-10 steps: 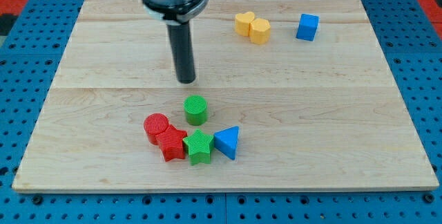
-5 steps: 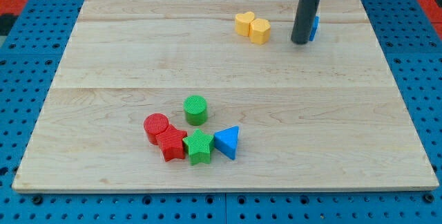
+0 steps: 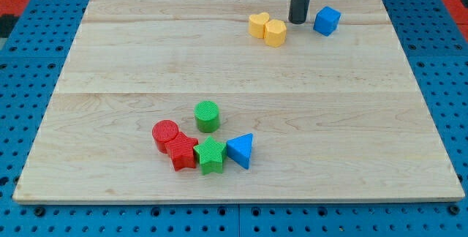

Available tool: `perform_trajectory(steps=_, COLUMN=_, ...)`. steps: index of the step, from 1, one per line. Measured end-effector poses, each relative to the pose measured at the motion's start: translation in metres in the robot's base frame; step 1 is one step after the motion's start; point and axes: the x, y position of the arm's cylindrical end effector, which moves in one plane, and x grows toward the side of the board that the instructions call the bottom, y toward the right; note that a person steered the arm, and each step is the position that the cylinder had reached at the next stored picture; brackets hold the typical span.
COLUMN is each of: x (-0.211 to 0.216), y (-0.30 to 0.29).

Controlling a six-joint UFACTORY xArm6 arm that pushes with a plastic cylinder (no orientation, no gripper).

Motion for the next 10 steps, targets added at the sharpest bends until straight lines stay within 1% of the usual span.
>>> perform_trajectory(steps=1, x=0.008, y=-0.039)
perform_trajectory(steps=2, x=0.007, y=-0.043)
perform_trajectory(steps=3, x=-0.022, y=-0.04)
perform_trajectory(steps=4, x=-0.001, y=-0.06)
perform_trajectory(steps=5, x=0.058, y=-0.094)
perform_trajectory(steps=6, x=0.034, y=-0.1)
perform_trajectory(steps=7, x=-0.024, y=-0.09)
perform_trajectory(steps=8, x=-0.002, y=-0.115)
perform_trajectory(steps=9, x=0.042, y=-0.121)
perform_trajectory(steps=10, x=0.122, y=-0.146)
